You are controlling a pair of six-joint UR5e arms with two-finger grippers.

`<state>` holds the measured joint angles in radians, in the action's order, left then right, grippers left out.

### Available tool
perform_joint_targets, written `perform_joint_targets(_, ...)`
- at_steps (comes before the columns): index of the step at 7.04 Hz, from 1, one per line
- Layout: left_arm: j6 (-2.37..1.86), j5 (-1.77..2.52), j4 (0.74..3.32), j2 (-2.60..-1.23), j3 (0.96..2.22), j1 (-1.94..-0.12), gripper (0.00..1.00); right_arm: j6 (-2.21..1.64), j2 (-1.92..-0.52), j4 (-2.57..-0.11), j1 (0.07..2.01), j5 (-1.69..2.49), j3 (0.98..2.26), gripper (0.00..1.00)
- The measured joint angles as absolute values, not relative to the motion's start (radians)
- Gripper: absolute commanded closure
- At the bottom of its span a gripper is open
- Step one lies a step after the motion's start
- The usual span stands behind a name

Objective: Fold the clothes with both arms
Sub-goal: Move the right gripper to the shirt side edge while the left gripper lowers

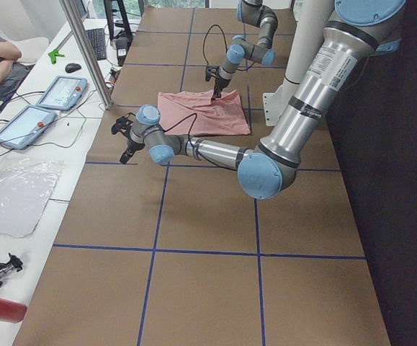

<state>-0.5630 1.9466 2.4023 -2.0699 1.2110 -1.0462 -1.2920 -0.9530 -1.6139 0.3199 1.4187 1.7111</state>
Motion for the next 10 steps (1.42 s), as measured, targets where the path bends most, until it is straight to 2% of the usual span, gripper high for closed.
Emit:
perform_joint_targets(3, -0.563, 1.947, 2.402, -2.069, 1.210, -1.046, 0.00, -1.292, -1.001, -1.614, 0.322, 1.416, 1.736, 1.00)
perform_joint_targets(4, -0.563, 1.947, 2.402, -2.069, 1.210, -1.046, 0.00, -1.293, -1.009, -1.614, 0.322, 1.415, 1.737, 0.88)
perform_joint_targets(5, -0.563, 1.947, 2.402, -2.069, 1.210, -1.046, 0.00, -1.293, -1.013, -1.614, 0.323, 1.415, 1.741, 0.33)
perform_joint_targets(6, -0.563, 1.947, 2.402, -2.069, 1.210, -1.046, 0.00, -1.294, -1.014, -1.614, 0.325, 1.414, 1.745, 0.00)
perform_joint_targets(8, -0.569, 1.963, 2.402, -2.069, 1.218, -1.046, 0.00, -1.292, -1.027, -1.613, 0.335, 1.429, 1.797, 0.00)
perform_joint_targets(10, -0.666, 2.013, 2.402, -2.023, 1.300, -1.033, 0.00, -1.296, -1.101, -1.606, 0.343, 1.486, 1.942, 0.00)
